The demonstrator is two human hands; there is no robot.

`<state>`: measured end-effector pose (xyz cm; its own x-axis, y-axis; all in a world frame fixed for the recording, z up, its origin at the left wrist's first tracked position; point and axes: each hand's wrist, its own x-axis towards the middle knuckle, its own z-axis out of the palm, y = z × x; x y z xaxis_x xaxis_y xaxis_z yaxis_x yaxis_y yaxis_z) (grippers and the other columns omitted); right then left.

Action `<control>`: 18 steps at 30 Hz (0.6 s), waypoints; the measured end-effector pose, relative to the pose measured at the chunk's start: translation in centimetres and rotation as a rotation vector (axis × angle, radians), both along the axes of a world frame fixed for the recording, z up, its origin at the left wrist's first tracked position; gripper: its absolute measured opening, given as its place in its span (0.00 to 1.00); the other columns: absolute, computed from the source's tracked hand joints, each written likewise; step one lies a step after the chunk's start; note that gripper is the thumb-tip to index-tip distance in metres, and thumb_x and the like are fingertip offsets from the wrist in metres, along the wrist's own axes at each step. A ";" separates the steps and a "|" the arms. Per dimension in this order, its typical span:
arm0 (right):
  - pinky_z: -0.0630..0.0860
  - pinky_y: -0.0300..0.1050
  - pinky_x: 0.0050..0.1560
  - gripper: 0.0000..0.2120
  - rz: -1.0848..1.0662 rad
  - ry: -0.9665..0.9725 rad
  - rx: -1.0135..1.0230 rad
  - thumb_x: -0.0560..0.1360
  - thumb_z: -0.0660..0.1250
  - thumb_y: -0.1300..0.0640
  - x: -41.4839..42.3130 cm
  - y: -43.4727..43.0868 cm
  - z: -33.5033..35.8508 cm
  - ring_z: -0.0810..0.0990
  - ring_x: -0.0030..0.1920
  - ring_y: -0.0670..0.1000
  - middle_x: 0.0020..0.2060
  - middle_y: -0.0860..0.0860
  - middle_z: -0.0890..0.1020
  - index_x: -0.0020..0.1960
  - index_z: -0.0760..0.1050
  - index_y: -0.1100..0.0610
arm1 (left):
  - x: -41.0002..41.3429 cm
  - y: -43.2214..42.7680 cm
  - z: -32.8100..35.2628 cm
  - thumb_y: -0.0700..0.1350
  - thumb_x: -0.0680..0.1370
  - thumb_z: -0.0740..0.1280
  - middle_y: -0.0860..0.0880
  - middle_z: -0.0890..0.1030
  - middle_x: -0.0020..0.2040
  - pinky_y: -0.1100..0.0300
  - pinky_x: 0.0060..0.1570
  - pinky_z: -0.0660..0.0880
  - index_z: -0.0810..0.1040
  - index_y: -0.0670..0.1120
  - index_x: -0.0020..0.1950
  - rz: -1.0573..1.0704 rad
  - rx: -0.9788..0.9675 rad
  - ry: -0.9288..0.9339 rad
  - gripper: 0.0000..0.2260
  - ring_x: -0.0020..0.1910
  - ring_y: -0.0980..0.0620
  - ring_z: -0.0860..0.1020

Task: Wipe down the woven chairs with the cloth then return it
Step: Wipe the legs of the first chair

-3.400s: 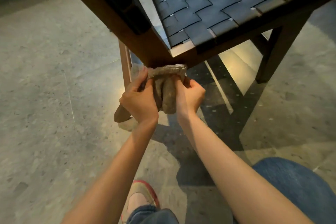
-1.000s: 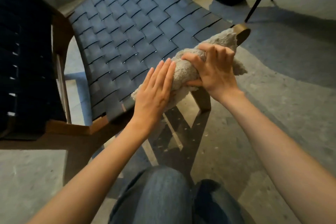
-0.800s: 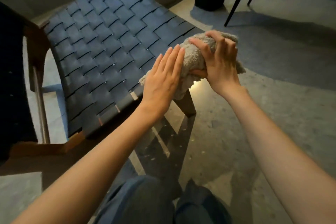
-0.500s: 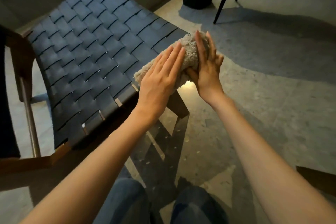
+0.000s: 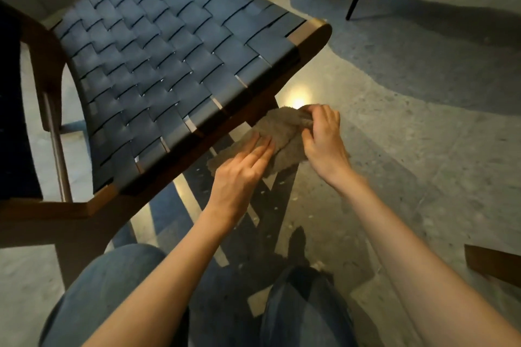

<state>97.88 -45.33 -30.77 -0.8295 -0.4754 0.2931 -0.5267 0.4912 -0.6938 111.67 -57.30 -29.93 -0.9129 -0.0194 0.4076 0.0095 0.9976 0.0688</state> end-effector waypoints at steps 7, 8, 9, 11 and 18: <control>0.77 0.31 0.47 0.10 -0.289 -0.178 -0.498 0.73 0.70 0.66 -0.3 -4.0 0.5 0.77 0.50 0.47 0.51 0.54 0.78 0.53 0.75 0.60 | -1.3 -1.0 -3.8 0.33 0.71 0.73 0.37 0.83 0.49 0.52 0.49 0.79 0.81 0.36 0.54 0.207 0.298 0.101 0.11 0.46 0.42 0.83; 0.78 0.34 0.49 0.11 -0.293 -0.199 -0.509 0.72 0.70 0.67 -0.4 -4.6 0.5 0.78 0.51 0.48 0.52 0.54 0.78 0.53 0.74 0.60 | -1.6 -1.2 -4.3 0.32 0.72 0.72 0.37 0.82 0.52 0.51 0.53 0.78 0.80 0.35 0.55 0.223 0.316 0.136 0.13 0.50 0.42 0.82; 0.79 0.36 0.50 0.12 -0.289 -0.226 -0.518 0.72 0.70 0.67 -0.4 -5.0 0.5 0.78 0.51 0.49 0.52 0.54 0.77 0.53 0.73 0.59 | -1.9 -1.1 -4.8 0.32 0.72 0.71 0.37 0.81 0.54 0.51 0.55 0.77 0.80 0.34 0.56 0.240 0.342 0.182 0.13 0.52 0.42 0.81; 0.79 0.35 0.50 0.14 -0.256 -0.316 -0.560 0.72 0.69 0.68 -0.7 -5.2 0.3 0.79 0.51 0.49 0.52 0.53 0.76 0.54 0.70 0.58 | -2.5 0.0 -5.2 0.31 0.72 0.70 0.36 0.82 0.52 0.60 0.57 0.74 0.79 0.33 0.55 0.332 0.477 0.268 0.11 0.50 0.42 0.82; 0.73 0.25 0.47 0.18 -0.003 -0.541 -0.575 0.76 0.59 0.70 -0.4 -4.5 -0.8 0.78 0.50 0.40 0.46 0.41 0.78 0.52 0.74 0.48 | -5.6 3.0 -3.7 0.43 0.79 0.65 0.50 0.75 0.66 0.58 0.67 0.69 0.71 0.45 0.69 0.549 1.328 0.371 0.18 0.65 0.57 0.73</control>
